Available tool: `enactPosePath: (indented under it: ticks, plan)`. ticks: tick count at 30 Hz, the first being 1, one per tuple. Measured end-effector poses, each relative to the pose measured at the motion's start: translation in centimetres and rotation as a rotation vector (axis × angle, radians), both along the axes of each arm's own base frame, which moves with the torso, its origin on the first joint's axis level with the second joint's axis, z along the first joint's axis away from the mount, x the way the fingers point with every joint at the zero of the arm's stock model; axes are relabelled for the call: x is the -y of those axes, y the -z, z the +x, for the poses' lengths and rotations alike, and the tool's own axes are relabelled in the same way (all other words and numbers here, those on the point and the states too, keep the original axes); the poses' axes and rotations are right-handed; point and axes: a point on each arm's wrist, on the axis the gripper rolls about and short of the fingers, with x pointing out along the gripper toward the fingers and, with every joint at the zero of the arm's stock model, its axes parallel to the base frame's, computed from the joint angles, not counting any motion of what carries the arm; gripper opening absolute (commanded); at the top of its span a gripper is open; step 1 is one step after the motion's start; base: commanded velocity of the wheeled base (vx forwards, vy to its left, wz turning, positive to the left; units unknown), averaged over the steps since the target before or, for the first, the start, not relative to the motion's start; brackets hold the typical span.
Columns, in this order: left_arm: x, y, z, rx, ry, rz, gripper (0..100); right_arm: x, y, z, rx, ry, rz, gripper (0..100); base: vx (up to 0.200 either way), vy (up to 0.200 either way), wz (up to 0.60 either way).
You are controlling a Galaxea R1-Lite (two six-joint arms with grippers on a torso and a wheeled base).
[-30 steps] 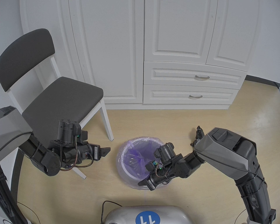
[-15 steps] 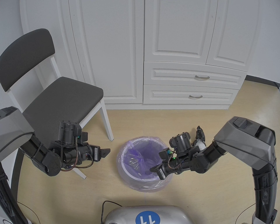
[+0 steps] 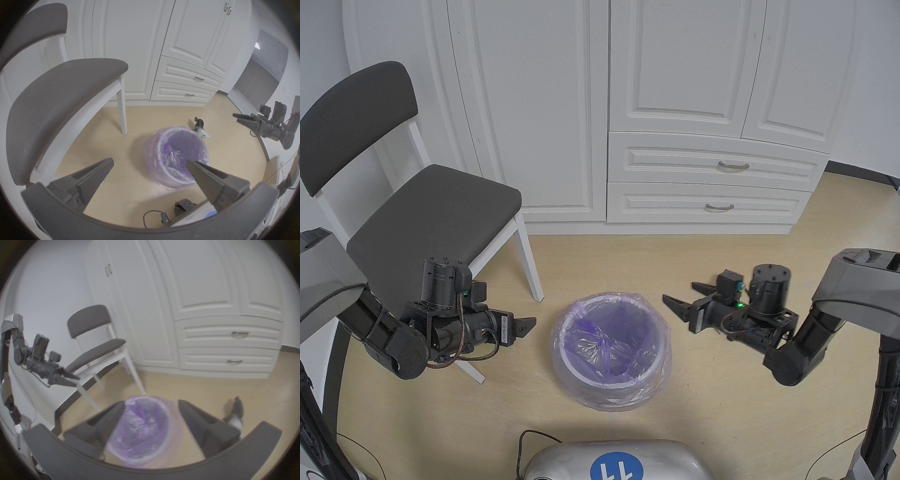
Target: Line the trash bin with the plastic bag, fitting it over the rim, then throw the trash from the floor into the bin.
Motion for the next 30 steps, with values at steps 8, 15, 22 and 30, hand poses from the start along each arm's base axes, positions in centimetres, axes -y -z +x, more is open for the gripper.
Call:
enactPosePath:
  ticks: [8,15,22,30]
  plan:
    - [-0.1,-2.3,-1.8,0.059,0.02,-0.015,100,7.5,-2.9,-1.5,0.132,0.177,-0.084,100,0.0,0.0,0.0]
    - [-0.7,-6.1,-4.3,0.177,0.03,-0.047,100,11.1,-4.3,-1.7,0.068,0.32,-0.145,100,0.0,0.0,0.0]
    - [-1.7,-10.3,-7.3,0.332,0.031,-0.091,100,12.5,-5.6,-1.7,-0.166,0.505,-0.228,100,0.0,0.0,0.0]
    - [-3.4,-15.4,-11.6,0.679,0.034,-0.163,100,12.9,-10.1,-2.0,-0.149,0.624,-0.2,100,0.0,0.0,0.0]
